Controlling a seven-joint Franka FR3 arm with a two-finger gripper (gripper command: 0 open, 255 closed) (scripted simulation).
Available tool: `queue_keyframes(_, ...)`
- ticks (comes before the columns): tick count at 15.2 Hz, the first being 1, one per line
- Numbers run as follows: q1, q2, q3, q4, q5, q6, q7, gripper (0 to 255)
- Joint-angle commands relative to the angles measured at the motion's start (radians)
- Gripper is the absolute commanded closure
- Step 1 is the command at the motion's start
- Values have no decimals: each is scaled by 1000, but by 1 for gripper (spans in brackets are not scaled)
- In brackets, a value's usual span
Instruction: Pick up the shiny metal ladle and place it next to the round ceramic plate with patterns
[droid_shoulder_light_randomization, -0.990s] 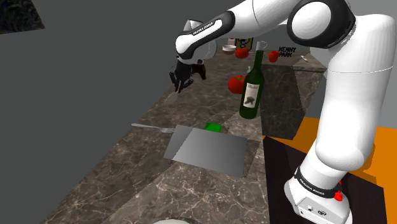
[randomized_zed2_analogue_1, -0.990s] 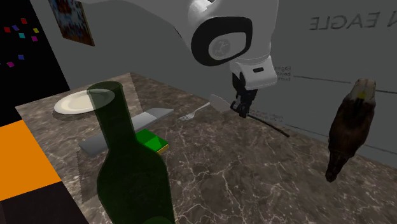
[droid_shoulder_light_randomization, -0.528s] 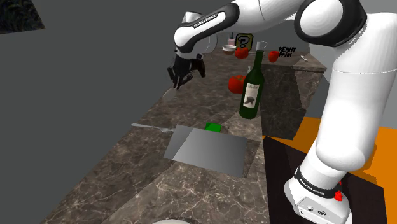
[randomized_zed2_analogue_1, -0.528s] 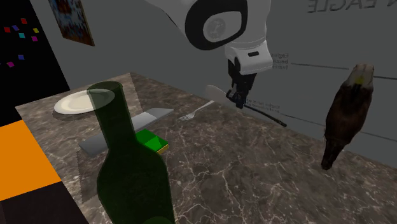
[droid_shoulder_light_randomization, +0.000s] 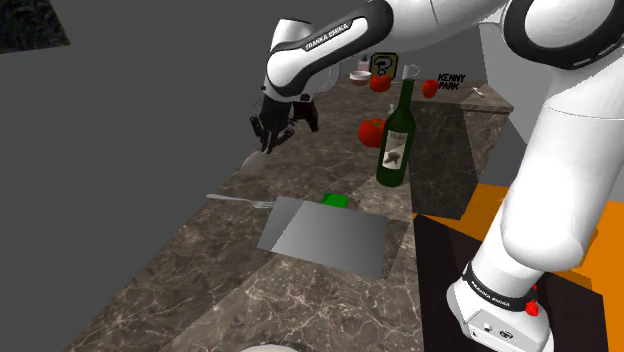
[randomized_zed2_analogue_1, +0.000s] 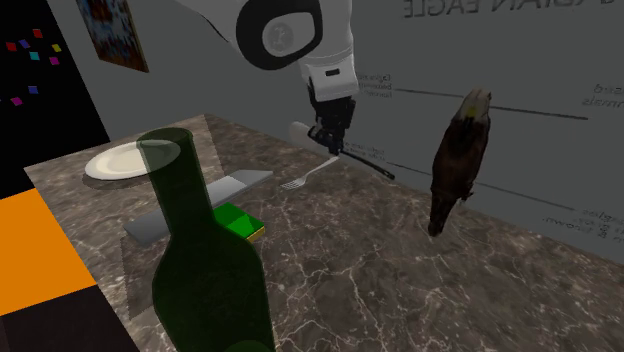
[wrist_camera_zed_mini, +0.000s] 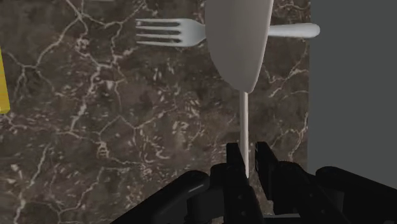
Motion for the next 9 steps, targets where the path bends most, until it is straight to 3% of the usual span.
queue_keyframes(1, 29, -30, 20, -44, -14, 23, 56, 255)
queue_keyframes(9, 123, -100, 102, -135, -70, 66, 267, 255)
